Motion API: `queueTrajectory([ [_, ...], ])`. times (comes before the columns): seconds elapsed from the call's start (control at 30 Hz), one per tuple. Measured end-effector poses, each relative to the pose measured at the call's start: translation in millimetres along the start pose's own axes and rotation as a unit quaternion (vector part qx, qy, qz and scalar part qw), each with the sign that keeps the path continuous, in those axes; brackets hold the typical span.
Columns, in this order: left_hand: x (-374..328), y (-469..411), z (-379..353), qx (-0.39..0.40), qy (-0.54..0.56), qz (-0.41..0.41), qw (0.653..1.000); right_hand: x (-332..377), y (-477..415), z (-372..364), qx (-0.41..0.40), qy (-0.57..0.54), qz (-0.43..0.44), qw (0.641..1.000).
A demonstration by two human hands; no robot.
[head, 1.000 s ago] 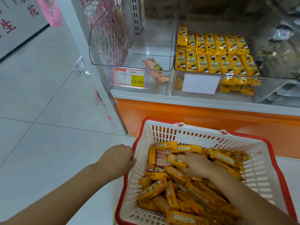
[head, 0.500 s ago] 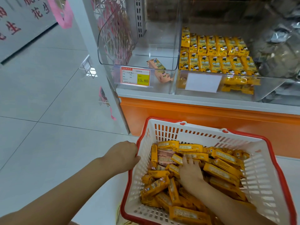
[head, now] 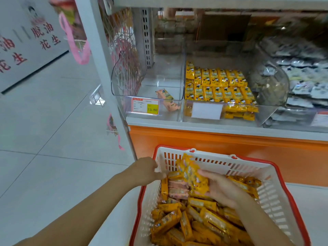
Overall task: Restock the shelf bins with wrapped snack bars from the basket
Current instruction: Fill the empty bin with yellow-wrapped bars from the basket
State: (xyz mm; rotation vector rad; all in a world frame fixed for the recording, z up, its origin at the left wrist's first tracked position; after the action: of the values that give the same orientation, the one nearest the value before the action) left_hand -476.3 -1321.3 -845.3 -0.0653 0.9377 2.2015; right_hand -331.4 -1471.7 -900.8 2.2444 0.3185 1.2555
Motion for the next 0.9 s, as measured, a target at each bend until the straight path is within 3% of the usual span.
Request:
queueTrajectory([
  [0.07,-17,5,6,0.038,0.222,-0.060,0.972,17,14,-16,0.096,-0.186,0.034,0.977],
  [0.1,-30,10,8,0.072,0.348,-0.102,0.929,26,23,-28,0.151,-0.216,0.047,0.963],
  [0.2,-62,21,17,0.127,0.570,-0.198,0.787,38,36,-43,0.187,-0.193,0.093,0.959],
  [0.27,-81,26,22,0.130,0.614,-0.228,0.744,42,45,-50,0.214,-0.165,0.114,0.956],
  [0.5,-98,26,24,0.077,0.622,-0.154,0.764,47,58,-47,0.177,-0.123,0.071,0.974],
  [0.53,-97,24,26,0.063,0.630,-0.139,0.761,53,61,-45,0.148,-0.105,0.072,0.981],
  [0.6,-97,22,35,0.023,0.643,-0.131,0.754,73,69,-36,0.021,0.046,0.136,0.989],
  [0.67,-98,23,48,-0.029,0.641,-0.129,0.756,96,85,-35,-0.115,0.246,0.223,0.936],
  [0.77,-104,26,66,-0.084,0.639,-0.142,0.752,125,110,-62,-0.223,0.485,0.345,0.772],
  [0.83,-112,29,75,-0.098,0.642,-0.162,0.743,132,113,-82,-0.247,0.591,0.397,0.657],
  [0.9,-120,31,86,-0.105,0.652,-0.191,0.727,141,115,-90,-0.291,0.610,0.421,0.605],
])
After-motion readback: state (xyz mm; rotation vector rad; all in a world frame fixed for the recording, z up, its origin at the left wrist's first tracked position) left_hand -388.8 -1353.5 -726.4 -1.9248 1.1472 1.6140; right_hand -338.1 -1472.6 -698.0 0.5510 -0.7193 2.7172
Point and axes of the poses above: each hand's wrist, its own y-axis away from the middle knuckle, its own z-axis out of the back of the hand, x = y × z, the point moved 7 cm from there along -y, towards the middle knuckle, and after that the axes turned 6 degrees about x, right-handed, at the moved point
